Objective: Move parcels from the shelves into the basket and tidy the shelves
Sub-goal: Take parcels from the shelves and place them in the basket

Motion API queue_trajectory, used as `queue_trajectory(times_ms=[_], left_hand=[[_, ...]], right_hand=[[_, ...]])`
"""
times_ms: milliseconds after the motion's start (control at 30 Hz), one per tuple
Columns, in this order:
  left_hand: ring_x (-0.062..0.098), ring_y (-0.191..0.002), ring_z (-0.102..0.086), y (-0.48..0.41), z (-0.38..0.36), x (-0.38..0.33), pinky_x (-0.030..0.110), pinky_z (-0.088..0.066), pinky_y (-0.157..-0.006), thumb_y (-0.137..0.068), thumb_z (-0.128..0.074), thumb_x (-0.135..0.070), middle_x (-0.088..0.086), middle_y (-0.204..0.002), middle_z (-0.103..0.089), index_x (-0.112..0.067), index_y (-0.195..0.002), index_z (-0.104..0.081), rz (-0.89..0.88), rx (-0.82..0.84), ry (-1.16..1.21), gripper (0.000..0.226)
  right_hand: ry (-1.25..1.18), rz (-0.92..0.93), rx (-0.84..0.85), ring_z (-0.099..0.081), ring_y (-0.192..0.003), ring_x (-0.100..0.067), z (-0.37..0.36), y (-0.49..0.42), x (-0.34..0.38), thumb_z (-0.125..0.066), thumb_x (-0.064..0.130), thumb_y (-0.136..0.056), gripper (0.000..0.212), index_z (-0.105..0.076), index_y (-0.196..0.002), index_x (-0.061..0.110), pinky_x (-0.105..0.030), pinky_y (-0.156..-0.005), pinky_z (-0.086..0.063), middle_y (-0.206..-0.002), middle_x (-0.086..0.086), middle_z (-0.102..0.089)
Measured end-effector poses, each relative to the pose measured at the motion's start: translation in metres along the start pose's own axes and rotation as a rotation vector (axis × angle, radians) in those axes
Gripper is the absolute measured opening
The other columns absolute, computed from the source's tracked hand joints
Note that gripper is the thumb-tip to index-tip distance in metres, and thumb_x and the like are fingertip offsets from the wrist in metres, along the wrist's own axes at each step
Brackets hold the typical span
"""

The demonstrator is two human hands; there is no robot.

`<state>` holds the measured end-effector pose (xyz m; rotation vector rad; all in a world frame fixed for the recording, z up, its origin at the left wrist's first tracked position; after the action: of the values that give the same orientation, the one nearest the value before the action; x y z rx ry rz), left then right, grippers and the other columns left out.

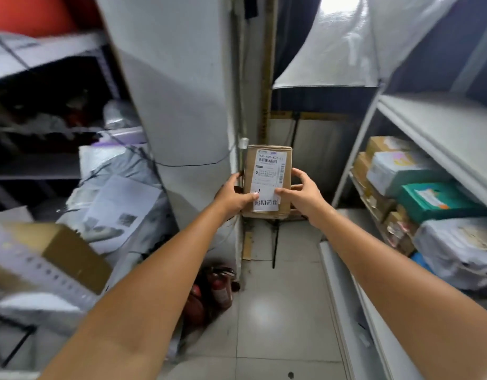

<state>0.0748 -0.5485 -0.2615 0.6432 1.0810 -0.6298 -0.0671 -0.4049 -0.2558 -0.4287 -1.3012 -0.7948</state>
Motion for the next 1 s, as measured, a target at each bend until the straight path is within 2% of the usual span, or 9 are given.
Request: queue_trajectory(times_ms=[67,233,367,533,600,667,800,900,1000], left_hand=[[0.025,-0.109,-0.062,0.013,0.012,0.009,0.046,-0.058,-0.088,-0.080,-0.078,-0.027,0.000,-0.125,-0.057,-0.037,-0.150,-0.026,0.040,-0.071,-0.015,0.088],[0.021,-0.108,-0.060,0.064,0.034,0.035,0.038,-0.057,-0.087,-0.080,-0.078,-0.025,-0.004,-0.132,-0.050,-0.036,-0.151,-0.024,0.144,-0.297,0.051,0.091],[0.024,-0.114,-0.061,0.117,0.050,0.063,0.042,-0.053,-0.096,-0.072,-0.080,-0.034,0.001,-0.137,-0.055,-0.025,-0.150,-0.031,0.222,-0.531,0.073,0.093],[0.023,-0.098,-0.063,0.209,0.073,0.098,0.033,-0.058,-0.069,-0.087,-0.073,-0.010,0.010,-0.122,-0.061,-0.027,-0.146,-0.034,0.331,-0.707,0.215,0.073],[0.025,-0.095,-0.067,0.247,0.087,0.118,0.038,-0.059,-0.070,-0.086,-0.073,-0.008,0.014,-0.122,-0.064,-0.026,-0.144,-0.037,0.360,-0.766,0.230,0.070],[0.024,-0.095,-0.069,0.285,0.102,0.133,0.042,-0.061,-0.073,-0.085,-0.075,-0.011,0.012,-0.114,-0.067,-0.027,-0.141,-0.040,0.403,-0.828,0.228,0.068],[0.013,-0.088,-0.067,0.358,0.131,0.167,0.030,-0.060,-0.066,-0.085,-0.075,-0.014,-0.003,-0.100,-0.065,-0.032,-0.137,-0.042,0.456,-0.943,0.239,0.063],[0.006,-0.095,-0.060,0.407,0.154,0.191,0.033,-0.057,-0.070,-0.084,-0.076,-0.018,-0.004,-0.109,-0.061,-0.034,-0.141,-0.039,0.468,-1.025,0.268,0.069],[0.008,-0.101,-0.056,0.447,0.177,0.214,0.025,-0.051,-0.068,-0.084,-0.076,-0.019,-0.004,-0.118,-0.059,-0.030,-0.141,-0.039,0.469,-1.096,0.265,0.069]], right_hand=[[0.012,0.009,0.105,-0.068,-0.094,-0.020,-0.017,-0.006,0.005,-0.076,0.012,-0.085,0.075,-0.037,-0.147,0.028,-0.037,-0.065,-0.058,-0.101,-0.003,-0.066],[0.052,0.014,0.350,-0.071,-0.094,-0.021,-0.064,-0.005,0.007,-0.079,0.012,-0.082,0.080,-0.037,-0.147,0.031,-0.050,-0.080,-0.060,-0.104,-0.003,-0.071],[0.096,0.047,0.544,-0.072,-0.093,-0.021,-0.108,0.017,0.001,-0.080,0.010,-0.080,0.082,-0.037,-0.147,0.028,-0.049,-0.081,-0.060,-0.104,-0.004,-0.072],[0.192,0.126,0.738,-0.068,-0.096,-0.019,-0.179,0.069,-0.012,-0.082,0.016,-0.076,0.076,-0.042,-0.139,0.029,-0.044,-0.079,-0.061,-0.108,-0.001,-0.067],[0.201,0.152,0.821,-0.068,-0.098,-0.021,-0.211,0.095,-0.018,-0.084,0.017,-0.073,0.075,-0.043,-0.135,0.028,-0.045,-0.076,-0.061,-0.116,-0.003,-0.066],[0.197,0.144,0.902,-0.070,-0.096,-0.024,-0.243,0.124,-0.021,-0.082,0.012,-0.076,0.074,-0.041,-0.137,0.025,-0.041,-0.071,-0.061,-0.116,-0.007,-0.067],[0.243,0.123,1.075,-0.069,-0.099,-0.025,-0.307,0.180,-0.023,-0.079,0.011,-0.081,0.082,-0.030,-0.145,0.027,-0.039,-0.075,-0.059,-0.120,-0.008,-0.065],[0.243,0.140,1.159,-0.067,-0.102,-0.025,-0.353,0.222,-0.021,-0.077,0.007,-0.081,0.079,-0.033,-0.144,0.028,-0.043,-0.078,-0.060,-0.125,-0.007,-0.062],[0.286,0.207,1.212,-0.063,-0.112,-0.026,-0.394,0.261,-0.018,-0.077,0.010,-0.080,0.083,-0.032,-0.146,0.028,-0.051,-0.088,-0.057,-0.134,-0.004,-0.056]])
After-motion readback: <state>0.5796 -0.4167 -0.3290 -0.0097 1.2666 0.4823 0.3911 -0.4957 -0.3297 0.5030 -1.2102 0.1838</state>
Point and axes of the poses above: each hand's wrist, its own y-axis away from the middle knuckle, its own z-axis out of the back of the hand, x = y × z, the point moved 1 cm from there along -y, towards the middle knuckle
